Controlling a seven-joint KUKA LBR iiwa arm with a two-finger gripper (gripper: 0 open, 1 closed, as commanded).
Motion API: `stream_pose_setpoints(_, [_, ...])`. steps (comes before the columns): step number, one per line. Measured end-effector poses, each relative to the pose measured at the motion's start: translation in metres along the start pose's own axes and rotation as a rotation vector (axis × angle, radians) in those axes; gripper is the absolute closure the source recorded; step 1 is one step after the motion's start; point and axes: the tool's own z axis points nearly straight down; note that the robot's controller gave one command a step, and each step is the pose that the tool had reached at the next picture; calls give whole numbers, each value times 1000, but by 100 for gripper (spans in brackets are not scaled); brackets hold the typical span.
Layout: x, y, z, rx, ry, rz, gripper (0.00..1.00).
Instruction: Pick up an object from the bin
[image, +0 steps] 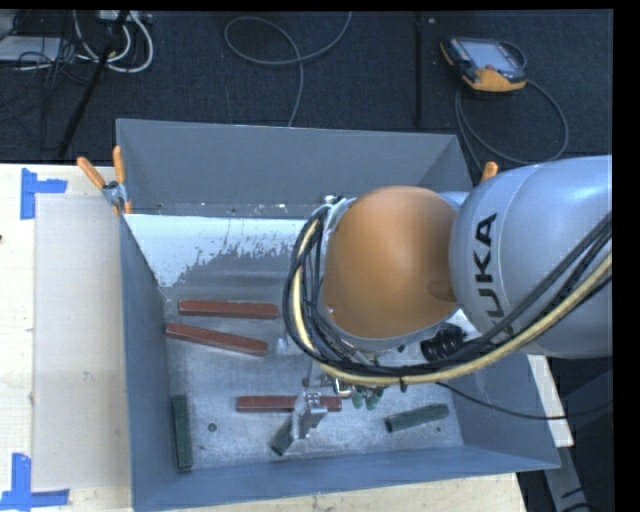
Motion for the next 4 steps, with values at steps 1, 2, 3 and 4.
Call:
stream_pose_setpoints(1, [-2,-1,-4,-2,-8,4,0])
stream_pose_setpoints(2, [-18,-11,46,-3,-15,-58,0])
stream_pose_setpoints(3, [-56,-34,147,-1,-8,-260,100])
stream_pose_setpoints(4, [-56,-34,147,-1,-8,-259,100])
